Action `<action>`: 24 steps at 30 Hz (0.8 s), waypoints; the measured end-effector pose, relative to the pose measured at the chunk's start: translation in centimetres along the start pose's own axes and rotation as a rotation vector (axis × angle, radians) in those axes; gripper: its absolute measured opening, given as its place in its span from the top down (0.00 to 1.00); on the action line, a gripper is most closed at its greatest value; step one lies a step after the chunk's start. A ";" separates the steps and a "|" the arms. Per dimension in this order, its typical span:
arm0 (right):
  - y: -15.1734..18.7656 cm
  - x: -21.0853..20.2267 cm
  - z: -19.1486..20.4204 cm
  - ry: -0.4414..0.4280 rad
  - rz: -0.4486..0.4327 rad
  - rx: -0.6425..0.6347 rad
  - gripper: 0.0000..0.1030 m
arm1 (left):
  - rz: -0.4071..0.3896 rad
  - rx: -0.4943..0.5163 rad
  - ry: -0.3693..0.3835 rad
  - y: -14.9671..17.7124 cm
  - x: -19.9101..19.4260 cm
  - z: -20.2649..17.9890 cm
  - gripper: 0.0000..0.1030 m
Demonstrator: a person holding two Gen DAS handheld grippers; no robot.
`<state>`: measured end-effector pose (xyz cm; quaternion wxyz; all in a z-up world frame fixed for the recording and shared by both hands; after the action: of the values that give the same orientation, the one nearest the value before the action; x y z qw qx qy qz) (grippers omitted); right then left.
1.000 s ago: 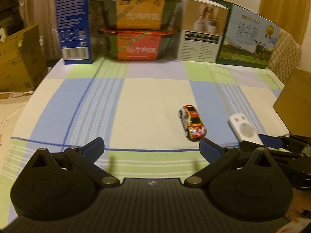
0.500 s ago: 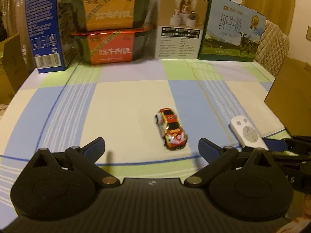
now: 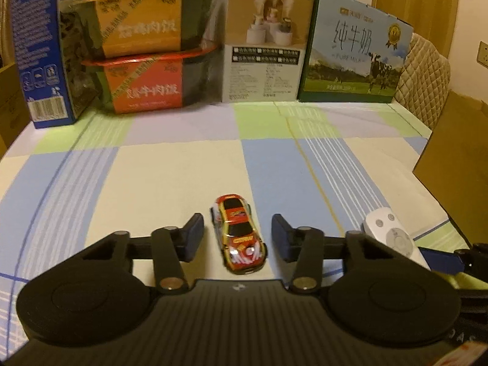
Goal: Organize rigid objects
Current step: 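Grasp the white remote with the right tool while the left tool grasps the orange toy car, then carry the toy car with the left tool while the right tool carries the remote to the box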
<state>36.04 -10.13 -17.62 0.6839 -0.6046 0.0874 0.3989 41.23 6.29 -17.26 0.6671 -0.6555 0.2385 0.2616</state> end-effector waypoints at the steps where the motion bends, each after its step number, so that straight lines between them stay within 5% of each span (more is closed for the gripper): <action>1: 0.0 0.0 0.0 0.001 0.000 -0.001 0.64 | 0.002 0.006 -0.008 0.0 0.1 -0.1 0.68; 10: 0.2 -0.9 -0.4 0.005 0.004 0.012 0.64 | 0.041 0.017 -0.038 0.9 -0.9 -0.3 0.75; 24: 1.5 -5.9 0.0 -0.003 0.004 0.065 0.64 | 0.118 -0.028 0.016 4.9 -7.3 -1.2 0.75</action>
<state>31.16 -12.84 -15.17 0.7025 -0.5815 0.1003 0.3979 32.54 4.83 -16.12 0.6392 -0.6518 0.2783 0.2985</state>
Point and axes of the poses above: each gripper's, at about its wrist camera, not at the fingertips, and x roughly the way its jaws point, z to its left, y to its underside, the point moved 7 cm from there along x, roughly the way its jaws point, and after that the axes turned 9 degrees about -y, right-handed, at the moved point
